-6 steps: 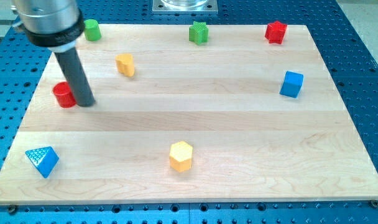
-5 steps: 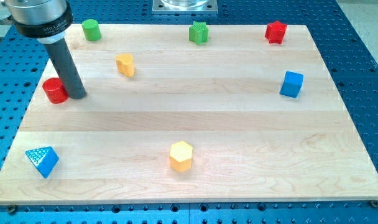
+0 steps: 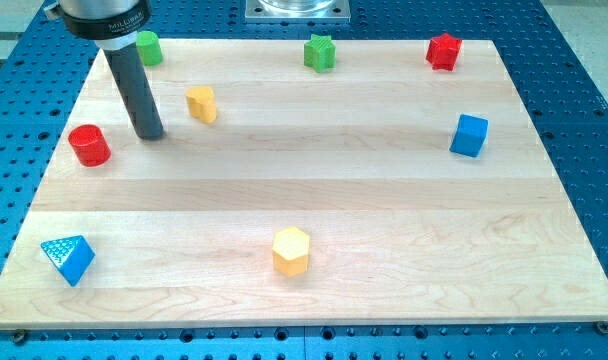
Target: Move the yellow heart and the blue cube closely to each other
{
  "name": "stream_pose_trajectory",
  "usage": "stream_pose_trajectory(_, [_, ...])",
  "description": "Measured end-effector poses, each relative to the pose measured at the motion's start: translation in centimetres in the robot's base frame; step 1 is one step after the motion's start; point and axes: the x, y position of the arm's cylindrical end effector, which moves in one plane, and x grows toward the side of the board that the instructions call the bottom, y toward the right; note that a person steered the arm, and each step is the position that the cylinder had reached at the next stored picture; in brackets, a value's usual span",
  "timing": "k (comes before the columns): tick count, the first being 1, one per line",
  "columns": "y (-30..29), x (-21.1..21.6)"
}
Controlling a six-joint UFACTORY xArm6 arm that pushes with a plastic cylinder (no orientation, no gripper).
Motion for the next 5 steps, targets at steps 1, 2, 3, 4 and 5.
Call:
stream_pose_trajectory(1, [2.6,-4.1])
stream_pose_trajectory(2, [8.7,-4.1])
stream_pose_trajectory(3, [18.3,-2.8])
stream_pose_trajectory(4, [24.5,-6.6])
stream_pose_trajectory(5, [38.7,-6.4])
